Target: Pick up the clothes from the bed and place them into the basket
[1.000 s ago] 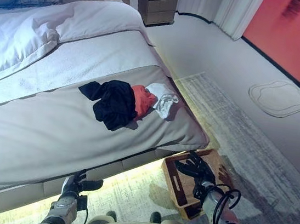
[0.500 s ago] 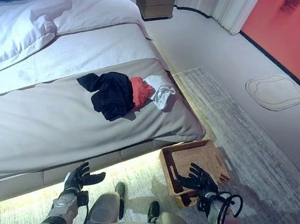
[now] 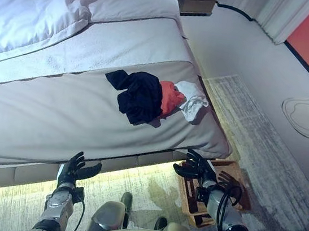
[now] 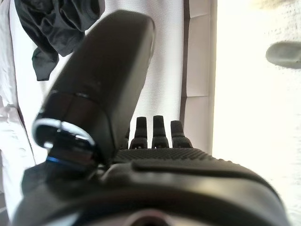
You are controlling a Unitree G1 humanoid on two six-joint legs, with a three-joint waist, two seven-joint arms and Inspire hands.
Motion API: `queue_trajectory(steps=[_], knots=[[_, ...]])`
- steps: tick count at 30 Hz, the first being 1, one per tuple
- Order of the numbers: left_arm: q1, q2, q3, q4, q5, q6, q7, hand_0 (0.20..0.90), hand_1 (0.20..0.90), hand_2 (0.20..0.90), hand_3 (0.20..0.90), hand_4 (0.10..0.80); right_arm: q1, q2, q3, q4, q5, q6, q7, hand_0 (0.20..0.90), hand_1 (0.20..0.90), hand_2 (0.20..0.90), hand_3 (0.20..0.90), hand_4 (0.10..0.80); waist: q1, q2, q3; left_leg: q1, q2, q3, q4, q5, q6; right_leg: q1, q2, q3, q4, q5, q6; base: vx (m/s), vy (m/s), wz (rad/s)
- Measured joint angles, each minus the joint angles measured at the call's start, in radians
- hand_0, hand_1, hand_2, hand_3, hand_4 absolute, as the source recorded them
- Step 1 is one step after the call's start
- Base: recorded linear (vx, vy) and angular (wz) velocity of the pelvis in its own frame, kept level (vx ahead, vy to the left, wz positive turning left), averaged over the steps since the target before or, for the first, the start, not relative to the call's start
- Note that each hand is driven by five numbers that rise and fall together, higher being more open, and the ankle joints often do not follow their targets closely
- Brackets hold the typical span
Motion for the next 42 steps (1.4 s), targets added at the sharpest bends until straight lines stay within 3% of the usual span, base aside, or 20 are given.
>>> queue_trajectory(steps=[1,3,5,6,9,12,15,16,17,18,20,22,25,27,29,32,36,42], knots=[[0.002,-0.005,-0.001,0.000,0.000,0.002,-0.006,0.900,0.900,0.900,0.900,0.800,0.001,0.001,0.001,0.000,-0.005,0.000,0.000,0.900,0.900,0.900,0.900,0.800,-0.002,0.002,0.002,0.009,0.008,-0.005,-0.017,0.000,0.019,-0.020,-0.001,-0.003,0.052,0.004,0.022,0.116,0.149,0.08],[0.007,-0.006,-0.002,-0.001,0.002,0.002,-0.020,0.900,0.900,0.900,0.900,0.800,0.011,0.012,0.013,-0.002,-0.017,-0.003,0.000,0.900,0.900,0.900,0.900,0.800,-0.009,0.004,0.002,0.033,0.018,-0.012,-0.047,-0.008,0.023,-0.108,-0.005,-0.007,0.245,0.035,0.047,0.149,0.076,0.12],[0.014,-0.006,-0.003,-0.015,0.010,0.003,-0.033,0.900,0.900,0.900,0.900,0.800,0.035,0.014,0.031,-0.013,-0.018,-0.001,0.000,0.900,0.900,0.900,0.900,0.800,-0.029,0.007,0.004,0.067,0.021,-0.043,-0.082,-0.002,0.034,-0.157,-0.012,-0.006,0.359,0.066,0.038,0.148,-0.041,0.28],[0.034,0.000,-0.008,-0.057,0.010,0.007,-0.032,0.900,0.900,0.900,0.900,0.800,0.043,0.017,0.038,-0.022,-0.018,0.000,-0.001,0.900,0.900,0.900,0.900,0.800,-0.033,0.010,0.006,0.086,0.021,-0.053,-0.113,0.019,0.063,-0.187,-0.011,-0.004,0.394,0.051,0.045,0.121,-0.121,0.20],[0.029,0.008,-0.023,-0.100,0.009,0.006,-0.025,0.900,0.900,0.900,0.900,0.800,0.048,0.019,0.040,-0.032,-0.021,-0.003,-0.021,0.900,0.900,0.900,0.900,0.800,-0.072,0.018,0.010,0.086,0.035,-0.103,-0.141,0.034,0.075,-0.197,0.031,-0.005,0.147,0.053,0.043,0.127,-0.212,0.28],[0.017,0.004,-0.037,-0.096,0.010,0.006,-0.022,0.900,0.900,0.900,0.900,0.800,0.045,0.017,0.038,0.001,-0.026,-0.025,-0.063,0.900,0.900,0.900,0.900,0.800,-0.096,0.010,0.006,0.086,0.024,-0.142,-0.146,0.050,0.050,-0.195,0.059,0.078,-0.048,0.060,0.042,0.107,-0.171,0.52],[0.015,-0.009,-0.053,-0.097,0.010,0.001,-0.022,0.900,0.900,0.900,0.900,0.800,0.037,0.005,0.038,0.012,-0.047,-0.025,-0.091,0.900,0.900,0.900,0.900,0.800,-0.082,0.003,0.002,0.115,0.003,-0.152,-0.140,0.039,0.014,-0.150,0.050,0.072,-0.116,0.117,-0.003,0.127,-0.079,0.30],[0.032,-0.015,-0.051,-0.097,0.010,-0.001,-0.021,0.900,0.900,0.900,0.900,0.800,0.022,-0.001,0.037,0.012,-0.068,-0.025,-0.087,0.900,0.900,0.900,0.900,0.800,-0.067,0.004,0.003,0.116,0.004,-0.145,-0.101,0.018,-0.020,-0.133,0.050,0.071,-0.135,0.183,-0.008,0.113,0.013,-0.04],[0.042,-0.018,-0.051,-0.096,0.010,-0.002,-0.021,0.900,0.900,0.900,0.900,0.800,0.011,-0.007,0.037,0.012,-0.089,-0.022,-0.085,0.900,0.900,0.900,0.900,0.800,-0.062,0.011,0.007,0.095,0.009,-0.147,-0.030,-0.008,-0.059,-0.117,0.054,0.073,-0.142,0.184,-0.012,0.096,0.031,-0.06],[0.048,-0.020,-0.053,-0.096,0.010,-0.003,-0.025,0.900,0.900,0.900,0.900,0.800,0.006,-0.016,0.038,0.010,-0.112,-0.020,-0.086,0.900,0.900,0.900,0.900,0.800,-0.053,0.006,0.010,0.053,0.006,-0.139,0.077,-0.022,-0.079,-0.094,0.056,0.071,-0.160,0.186,-0.015,0.065,0.072,0.00],[0.064,-0.032,-0.055,-0.097,0.010,-0.007,-0.040,0.900,0.900,0.900,0.900,0.800,0.001,-0.045,0.040,-0.002,-0.159,-0.019,-0.104,0.900,0.900,0.900,0.900,0.800,-0.030,-0.003,0.016,-0.008,0.004,-0.117,0.244,-0.052,-0.081,-0.045,0.057,0.070,-0.193,0.202,-0.065,0.038,0.157,-0.01],[0.062,-0.031,-0.091,-0.100,0.010,-0.023,-0.059,0.900,0.900,0.900,0.900,0.800,-0.029,-0.088,0.040,-0.017,-0.198,-0.019,-0.141,0.900,0.900,0.900,0.900,0.800,-0.022,0.001,0.022,-0.063,0.042,-0.102,0.249,-0.068,-0.082,-0.047,0.071,0.068,-0.201,0.188,-0.081,-0.014,0.227,0.01],[-0.004,-0.029,-0.148,-0.115,0.010,-0.027,-0.074,0.900,0.900,0.900,0.900,0.800,-0.168,-0.156,0.041,-0.017,-0.260,-0.017,-0.197,0.900,0.900,0.900,0.900,0.800,-0.025,0.021,0.074,-0.144,0.160,-0.086,0.122,-0.042,-0.113,-0.094,0.106,0.065,-0.196,0.187,-0.081,0.016,0.231,-0.08],[-0.046,-0.029,-0.187,-0.122,0.011,-0.027,-0.095,0.900,0.900,0.900,0.900,0.800,-0.232,-0.200,0.041,-0.028,-0.317,-0.016,-0.234,0.900,0.900,0.900,0.900,0.800,-0.028,0.039,0.099,-0.150,0.180,-0.076,0.070,-0.039,-0.110,-0.128,0.105,0.060,-0.160,0.183,-0.081,0.013,0.195,-0.07],[-0.065,-0.026,-0.217,-0.167,0.011,-0.036,-0.103,0.900,0.900,0.900,0.900,0.800,-0.253,-0.249,0.041,-0.065,-0.362,-0.016,-0.273,0.900,0.900,0.900,0.900,0.800,-0.040,0.068,0.117,-0.132,0.179,-0.064,0.033,-0.016,-0.098,-0.160,0.103,0.042,-0.109,0.163,-0.075,0.000,0.142,0.08],[-0.107,0.002,-0.227,-0.185,0.001,-0.044,-0.104,0.900,0.900,0.900,0.900,0.800,-0.340,-0.265,0.091,-0.057,-0.391,0.055,-0.298,0.900,0.900,0.900,0.900,0.800,-0.035,0.058,0.147,-0.135,0.152,-0.047,0.015,0.070,-0.114,-0.200,0.060,0.040,-0.027,0.134,-0.049,0.001,0.027,0.02],[-0.176,0.073,-0.227,-0.207,-0.034,-0.046,-0.106,0.900,0.900,0.900,0.900,0.800,-0.490,-0.268,0.121,-0.046,-0.391,0.118,-0.296,0.900,0.900,0.900,0.900,0.800,0.005,0.053,0.210,-0.155,0.121,-0.058,0.049,0.067,-0.111,-0.200,0.020,0.006,-0.015,0.126,-0.037,-0.009,-0.016,0.17],[-0.203,0.147,-0.257,-0.283,-0.060,-0.055,-0.128,0.900,0.900,0.900,0.900,0.800,-0.744,-0.309,0.130,0.041,-0.409,0.177,-0.294,0.900,0.900,0.900,0.900,0.800,0.083,0.058,0.275,-0.217,0.095,-0.093,0.085,0.063,-0.106,-0.249,-0.006,-0.023,0.033,0.109,-0.025,-0.019,0.039,0.21]])
